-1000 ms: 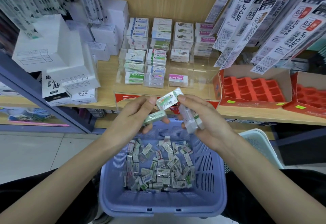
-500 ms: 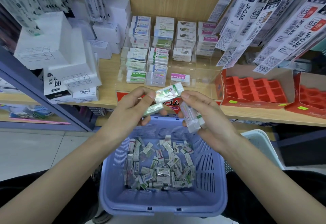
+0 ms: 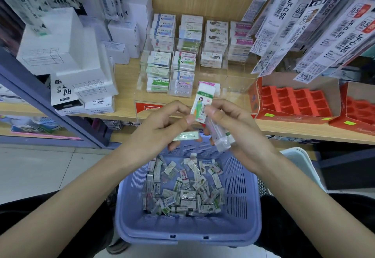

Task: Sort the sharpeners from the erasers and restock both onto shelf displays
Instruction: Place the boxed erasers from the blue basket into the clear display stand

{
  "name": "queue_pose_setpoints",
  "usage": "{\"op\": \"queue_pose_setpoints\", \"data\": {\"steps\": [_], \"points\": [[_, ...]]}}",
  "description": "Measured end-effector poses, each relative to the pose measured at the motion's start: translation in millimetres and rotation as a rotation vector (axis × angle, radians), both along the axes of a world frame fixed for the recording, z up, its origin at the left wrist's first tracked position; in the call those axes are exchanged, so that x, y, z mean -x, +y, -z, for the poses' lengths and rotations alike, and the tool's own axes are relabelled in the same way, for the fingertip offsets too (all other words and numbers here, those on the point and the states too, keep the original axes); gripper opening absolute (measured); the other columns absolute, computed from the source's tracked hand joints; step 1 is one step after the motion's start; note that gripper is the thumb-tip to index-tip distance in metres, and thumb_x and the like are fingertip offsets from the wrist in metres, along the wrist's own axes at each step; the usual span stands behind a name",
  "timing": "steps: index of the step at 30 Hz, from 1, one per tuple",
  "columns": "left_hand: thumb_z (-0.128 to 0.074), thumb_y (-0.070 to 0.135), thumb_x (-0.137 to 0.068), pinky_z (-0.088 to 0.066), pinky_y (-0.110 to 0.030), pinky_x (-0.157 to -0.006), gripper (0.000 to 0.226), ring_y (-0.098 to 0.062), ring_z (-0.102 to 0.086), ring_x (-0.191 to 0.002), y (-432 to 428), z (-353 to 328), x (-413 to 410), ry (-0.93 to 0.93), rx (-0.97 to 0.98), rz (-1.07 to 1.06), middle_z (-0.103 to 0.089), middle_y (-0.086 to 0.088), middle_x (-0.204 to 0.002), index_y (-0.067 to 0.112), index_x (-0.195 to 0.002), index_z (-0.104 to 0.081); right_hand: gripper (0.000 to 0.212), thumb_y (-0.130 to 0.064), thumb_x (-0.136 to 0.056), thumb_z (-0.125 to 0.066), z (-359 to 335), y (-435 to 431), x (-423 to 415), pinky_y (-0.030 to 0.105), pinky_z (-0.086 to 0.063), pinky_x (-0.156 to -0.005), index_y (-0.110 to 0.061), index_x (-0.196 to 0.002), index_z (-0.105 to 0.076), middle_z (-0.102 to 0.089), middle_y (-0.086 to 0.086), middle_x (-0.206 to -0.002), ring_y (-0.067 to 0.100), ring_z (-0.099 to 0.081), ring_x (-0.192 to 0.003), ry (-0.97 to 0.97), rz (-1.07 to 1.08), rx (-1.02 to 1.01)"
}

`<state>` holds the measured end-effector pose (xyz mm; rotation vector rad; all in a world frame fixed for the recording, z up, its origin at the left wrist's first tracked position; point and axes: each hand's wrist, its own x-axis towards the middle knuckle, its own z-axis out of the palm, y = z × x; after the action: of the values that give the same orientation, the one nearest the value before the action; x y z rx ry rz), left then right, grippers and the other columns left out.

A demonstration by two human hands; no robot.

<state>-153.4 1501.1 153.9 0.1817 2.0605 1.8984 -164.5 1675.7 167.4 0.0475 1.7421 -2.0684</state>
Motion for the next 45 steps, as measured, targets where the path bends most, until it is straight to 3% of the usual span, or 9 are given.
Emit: {"op": "queue_pose_setpoints", "data": {"steps": [4,8,11,14,20,24,28,32,45], "points": [[-0.053,0.038,-0.084,-0.037,-0.018,-0.048,0.025,-0.043,-0.057,-0.082,-2,-2,2,0.011,0.049,-0.015,-0.069,-0.014,-0.088,0.015,-0.092,-0.06,0.021,-0.025,-0.074,-0.067,2,-2,-1,0.024,-0.046,-0.05,-0.01,-0.09,-0.065,-0.064,-0.004,-0.07,0.015,-0.061,-0.058,0.045,-0.006,-0.073],[-0.047,0.042,-0.085,-0.035,-0.019,-0.045,0.035,-0.015,-0.039,-0.046,-10,-9,6,0.05,0.112,-0.048,-0.07,-0.013,-0.075,0.013,-0.096,-0.062,0.017,-0.024,-0.075,-0.069,2,6,4,0.025,-0.045,-0.051,-0.01,-0.084,-0.067,-0.062,0.0,-0.067,0.017,-0.059,-0.056,0.01,-0.088,-0.174],[-0.05,0.038,-0.083,-0.032,-0.017,-0.041,0.033,-0.017,-0.042,-0.05,-11,-15,9,0.052,0.092,-0.1,-0.063,0.004,-0.066,0.011,-0.095,-0.064,0.023,-0.021,-0.076,-0.07,1,8,4,0.027,-0.048,-0.054,-0.002,-0.089,-0.066,-0.061,0.008,-0.075,0.019,-0.06,-0.057,0.02,-0.245,-0.255],[-0.055,0.029,-0.083,-0.028,-0.017,-0.04,0.022,-0.008,-0.045,-0.043,-11,-16,7,0.011,0.078,-0.071,-0.061,-0.004,-0.065,0.009,-0.087,-0.062,0.029,-0.023,-0.074,-0.07,1,6,3,0.029,-0.048,-0.056,0.0,-0.092,-0.066,-0.059,0.011,-0.081,0.017,-0.059,-0.056,0.018,-0.262,-0.266],[-0.055,0.017,-0.09,-0.027,-0.014,-0.038,0.011,-0.006,-0.051,-0.04,-11,-20,6,-0.082,0.058,-0.028,-0.07,-0.007,-0.064,0.009,-0.084,-0.056,0.023,-0.027,-0.069,-0.071,0,8,6,0.027,-0.048,-0.056,-0.011,-0.086,-0.07,-0.062,0.003,-0.071,0.016,-0.059,-0.057,0.003,-0.254,-0.247],[-0.055,0.018,-0.09,-0.028,-0.014,-0.038,0.011,-0.009,-0.038,-0.037,-13,-23,7,-0.074,-0.017,-0.123,-0.07,-0.011,-0.066,0.01,-0.083,-0.055,0.033,-0.027,-0.063,-0.072,-1,9,7,0.027,-0.049,-0.062,-0.011,-0.093,-0.071,-0.064,0.001,-0.074,0.016,-0.059,-0.061,-0.042,-0.226,-0.182],[-0.058,0.032,-0.082,-0.029,-0.016,-0.04,0.017,-0.022,-0.048,-0.052,-13,-25,8,-0.06,-0.063,-0.155,-0.072,-0.013,-0.073,0.014,-0.081,-0.056,0.021,-0.019,-0.07,-0.067,-4,6,5,0.021,-0.047,-0.053,-0.01,-0.089,-0.069,-0.066,0.0,-0.075,0.014,-0.057,-0.054,0.012,-0.141,-0.084],[-0.056,0.032,-0.081,-0.03,-0.016,-0.041,0.019,-0.013,-0.034,-0.039,-11,-29,7,-0.047,-0.087,-0.147,-0.072,-0.012,-0.071,0.013,-0.086,-0.053,0.014,-0.015,-0.072,-0.063,-11,8,7,0.016,-0.043,-0.046,-0.011,-0.085,-0.067,-0.065,-0.004,-0.062,0.012,-0.054,-0.047,-0.013,-0.056,0.038],[-0.052,0.031,-0.087,-0.029,-0.015,-0.041,0.02,-0.013,-0.03,-0.04,-11,-27,7,-0.08,-0.035,-0.137,-0.071,-0.012,-0.071,0.012,-0.079,-0.054,0.012,-0.019,-0.074,-0.063,-11,6,5,0.017,-0.043,-0.05,-0.011,-0.083,-0.067,-0.065,-0.007,-0.063,0.013,-0.054,-0.05,0.057,-0.059,-0.043]]}}
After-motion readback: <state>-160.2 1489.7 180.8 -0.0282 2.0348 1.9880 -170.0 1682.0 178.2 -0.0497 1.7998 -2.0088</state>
